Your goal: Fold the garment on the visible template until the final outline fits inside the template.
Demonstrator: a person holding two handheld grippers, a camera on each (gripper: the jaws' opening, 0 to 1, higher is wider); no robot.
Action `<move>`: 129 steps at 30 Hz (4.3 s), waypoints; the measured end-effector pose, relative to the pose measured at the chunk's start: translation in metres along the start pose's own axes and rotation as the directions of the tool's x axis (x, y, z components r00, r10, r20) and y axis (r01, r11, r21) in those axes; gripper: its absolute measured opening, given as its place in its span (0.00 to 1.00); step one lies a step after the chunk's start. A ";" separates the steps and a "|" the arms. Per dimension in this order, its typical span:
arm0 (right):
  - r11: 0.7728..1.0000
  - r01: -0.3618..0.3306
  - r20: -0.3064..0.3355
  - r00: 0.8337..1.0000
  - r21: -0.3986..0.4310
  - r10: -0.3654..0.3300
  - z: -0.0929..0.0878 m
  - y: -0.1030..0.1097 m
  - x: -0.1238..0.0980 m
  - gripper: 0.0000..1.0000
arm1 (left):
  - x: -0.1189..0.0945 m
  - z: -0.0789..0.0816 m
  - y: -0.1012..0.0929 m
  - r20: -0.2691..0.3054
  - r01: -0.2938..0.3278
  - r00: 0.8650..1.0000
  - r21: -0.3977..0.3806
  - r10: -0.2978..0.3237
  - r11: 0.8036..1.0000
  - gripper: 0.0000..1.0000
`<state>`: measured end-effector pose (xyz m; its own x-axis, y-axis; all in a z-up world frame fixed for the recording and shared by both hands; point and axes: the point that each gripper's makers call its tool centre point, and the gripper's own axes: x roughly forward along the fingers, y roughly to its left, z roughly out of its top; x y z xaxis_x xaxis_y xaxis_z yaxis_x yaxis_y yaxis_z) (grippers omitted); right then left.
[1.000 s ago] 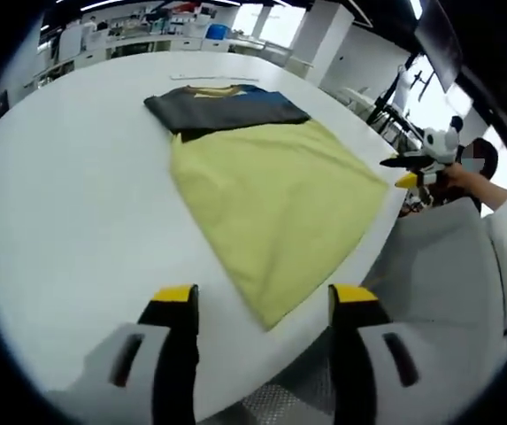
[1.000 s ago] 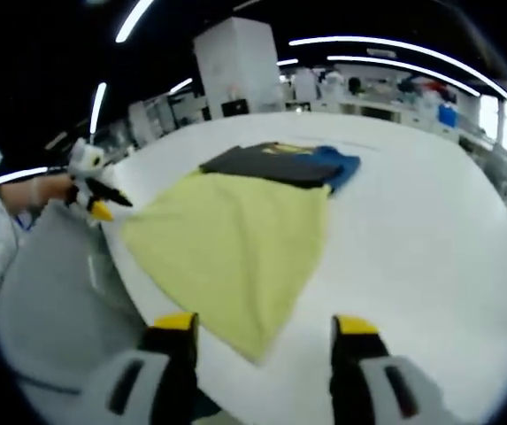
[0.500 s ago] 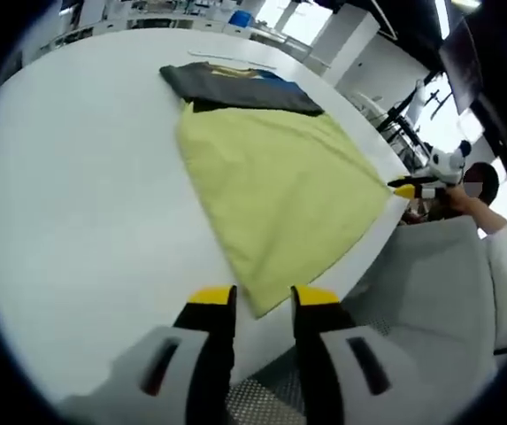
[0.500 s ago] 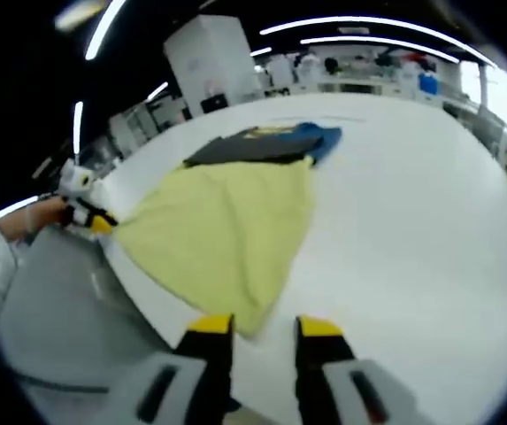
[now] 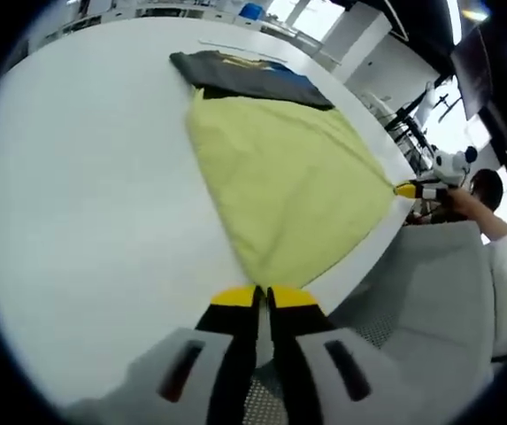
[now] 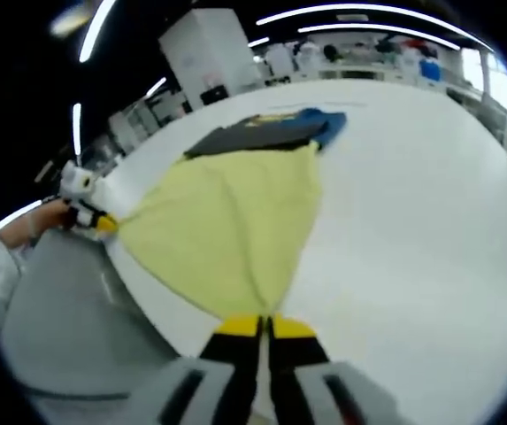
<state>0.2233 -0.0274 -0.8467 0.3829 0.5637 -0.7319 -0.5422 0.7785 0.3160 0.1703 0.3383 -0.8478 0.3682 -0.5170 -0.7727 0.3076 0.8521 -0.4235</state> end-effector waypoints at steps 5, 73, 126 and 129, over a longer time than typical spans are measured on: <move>1.000 -0.017 0.022 1.000 0.013 0.017 0.005 0.003 -0.007 0.00 | -0.003 0.001 -0.004 -0.002 -0.035 0.999 0.043 0.035 0.998 0.00; 0.915 -0.302 0.397 0.900 0.267 0.181 0.150 0.055 -0.091 0.00 | -0.111 0.161 -0.045 0.433 0.106 0.898 -0.033 -0.082 0.994 0.00; 0.955 -0.052 0.266 0.964 0.293 -0.029 0.250 -0.115 0.093 0.00 | 0.057 0.275 0.101 0.374 -0.020 0.920 -0.242 0.113 0.970 0.00; 0.954 -0.051 0.258 0.966 0.296 -0.028 0.246 -0.117 0.097 0.00 | 0.063 0.268 0.101 0.358 -0.046 0.924 -0.240 0.132 0.970 0.00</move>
<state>0.5077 0.0041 -0.8057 0.5784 0.5934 -0.5597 -0.3156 0.7955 0.5173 0.4595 0.3695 -0.8124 0.6949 -0.3943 -0.6014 0.0705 0.8696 -0.4887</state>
